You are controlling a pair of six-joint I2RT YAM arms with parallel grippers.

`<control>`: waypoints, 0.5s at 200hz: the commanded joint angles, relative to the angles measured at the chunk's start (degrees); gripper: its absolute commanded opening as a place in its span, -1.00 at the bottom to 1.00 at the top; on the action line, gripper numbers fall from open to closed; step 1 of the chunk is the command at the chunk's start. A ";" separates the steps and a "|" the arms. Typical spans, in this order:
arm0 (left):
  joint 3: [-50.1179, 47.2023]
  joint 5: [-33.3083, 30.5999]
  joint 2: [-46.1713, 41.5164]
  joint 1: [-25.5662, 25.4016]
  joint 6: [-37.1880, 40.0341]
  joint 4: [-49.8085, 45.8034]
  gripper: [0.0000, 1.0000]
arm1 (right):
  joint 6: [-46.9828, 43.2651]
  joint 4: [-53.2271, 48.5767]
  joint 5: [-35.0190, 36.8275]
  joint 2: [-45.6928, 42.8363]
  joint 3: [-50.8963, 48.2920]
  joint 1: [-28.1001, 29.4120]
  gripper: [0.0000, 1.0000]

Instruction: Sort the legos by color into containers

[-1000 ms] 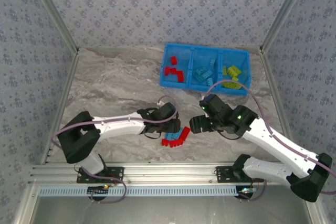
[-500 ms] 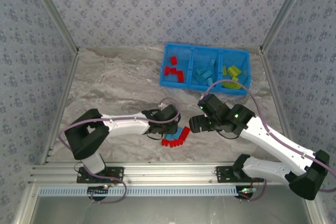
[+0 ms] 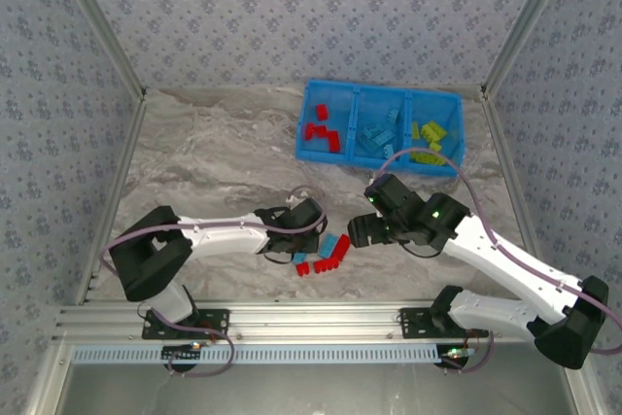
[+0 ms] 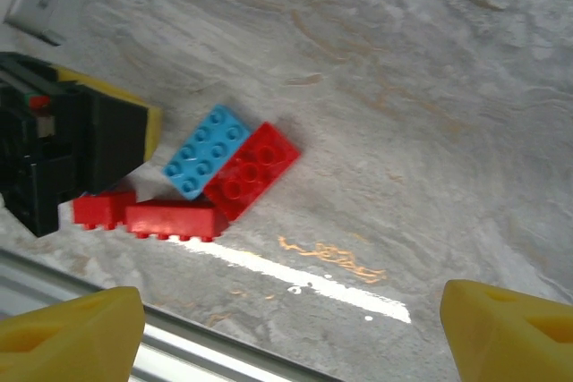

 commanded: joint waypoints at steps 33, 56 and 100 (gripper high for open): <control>7.55 -4.93 -7.07 -0.66 7.96 -1.23 -0.69 | 0.99 5.80 -5.69 -5.30 0.19 1.32 0.77; 13.17 -7.03 -4.95 -0.59 15.28 1.93 -0.71 | 1.44 7.07 -1.33 -9.23 1.13 1.50 0.78; 27.80 -6.34 7.70 3.45 27.40 15.29 -0.74 | 3.24 5.35 14.20 -17.95 1.78 1.17 0.85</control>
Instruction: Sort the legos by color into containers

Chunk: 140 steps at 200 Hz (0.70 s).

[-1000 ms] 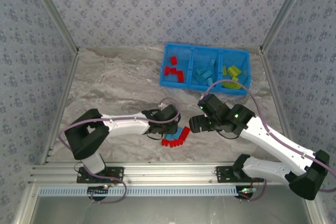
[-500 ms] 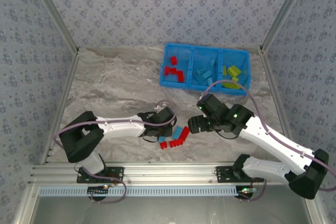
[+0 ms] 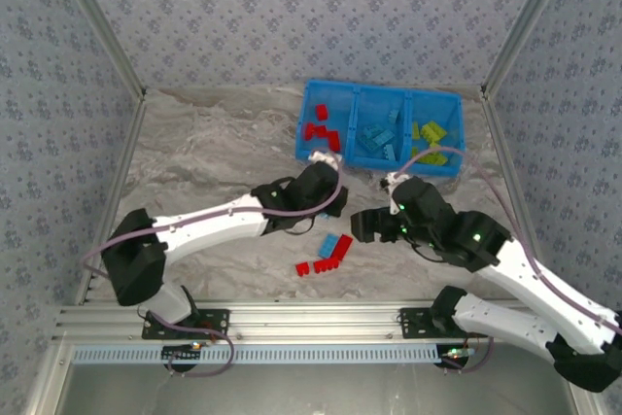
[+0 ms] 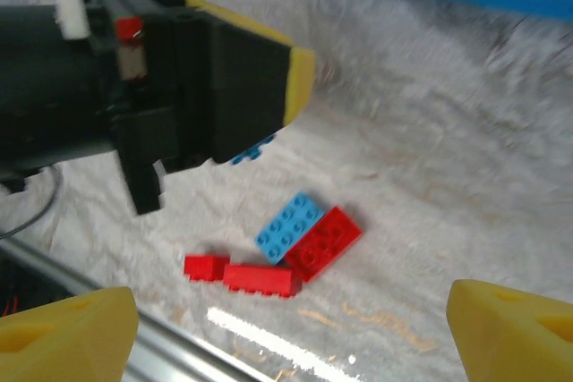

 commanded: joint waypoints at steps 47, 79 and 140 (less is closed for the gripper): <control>32.02 -1.84 28.28 7.16 17.53 14.40 -0.71 | 4.28 -4.08 12.50 -6.95 2.79 -0.45 0.87; 49.52 -1.31 38.99 9.65 18.80 8.60 -0.28 | 5.46 -4.94 11.39 -7.17 2.32 -0.43 0.87; 35.05 1.75 25.21 9.14 18.01 16.46 0.12 | 6.39 -5.64 12.07 -7.09 1.14 -0.43 0.88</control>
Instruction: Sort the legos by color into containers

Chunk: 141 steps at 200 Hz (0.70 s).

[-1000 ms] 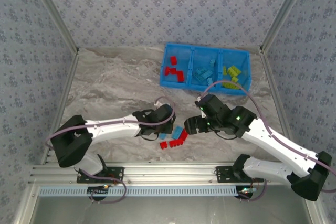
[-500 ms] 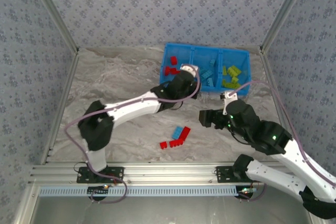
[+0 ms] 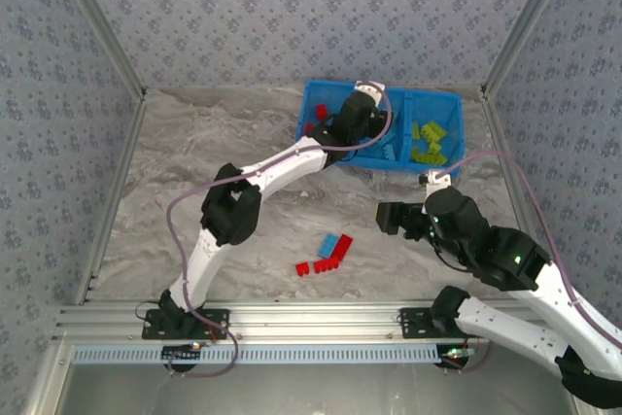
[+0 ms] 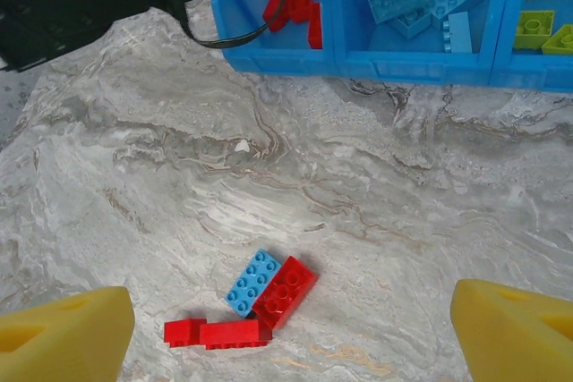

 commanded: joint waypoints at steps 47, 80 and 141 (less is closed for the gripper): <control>-40.36 -0.02 -39.96 -3.03 -2.19 5.64 0.12 | 3.57 -0.10 -2.16 2.38 -4.18 -0.08 0.87; -57.49 -6.27 -59.78 -8.16 -1.94 -3.42 0.12 | 5.48 2.15 -6.97 8.38 -7.51 0.36 0.87; -69.08 10.83 -85.41 -13.32 8.56 -30.18 0.47 | 15.66 16.78 -19.02 31.02 -10.94 0.91 0.69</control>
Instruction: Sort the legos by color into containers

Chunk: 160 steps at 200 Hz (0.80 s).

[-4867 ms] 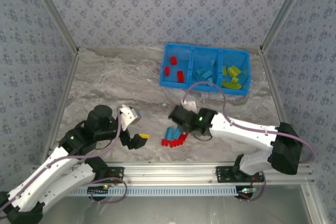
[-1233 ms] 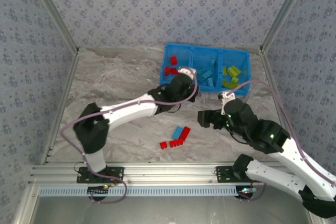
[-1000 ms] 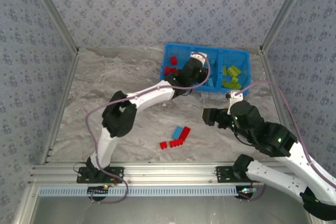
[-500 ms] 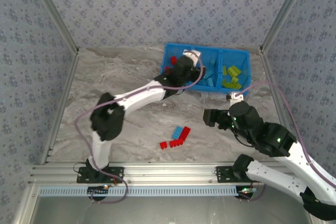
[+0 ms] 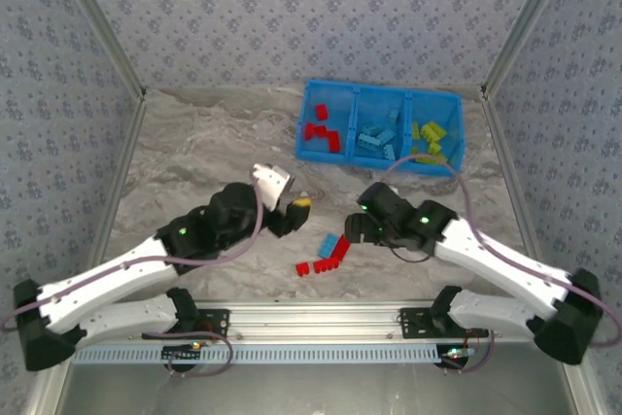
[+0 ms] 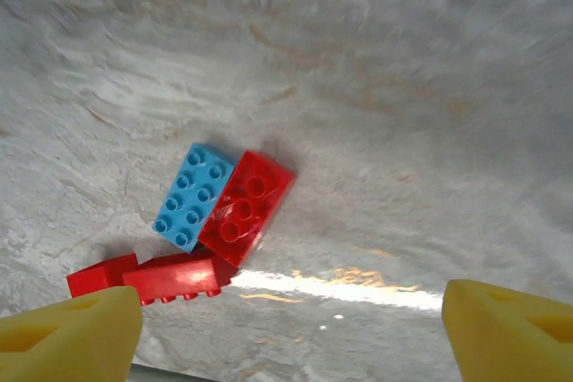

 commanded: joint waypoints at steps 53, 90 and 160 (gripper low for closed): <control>-5.78 7.80 -17.22 -2.84 7.14 -19.90 0.66 | 10.89 20.27 -9.41 16.52 -6.14 1.20 0.25; -7.26 8.63 -16.55 -2.84 6.48 -17.82 0.76 | 12.45 19.53 -8.23 19.81 -6.46 1.96 0.14; -7.19 7.41 -15.52 -2.84 7.56 -18.17 0.80 | 15.22 12.60 -1.43 20.42 -7.56 2.05 -0.11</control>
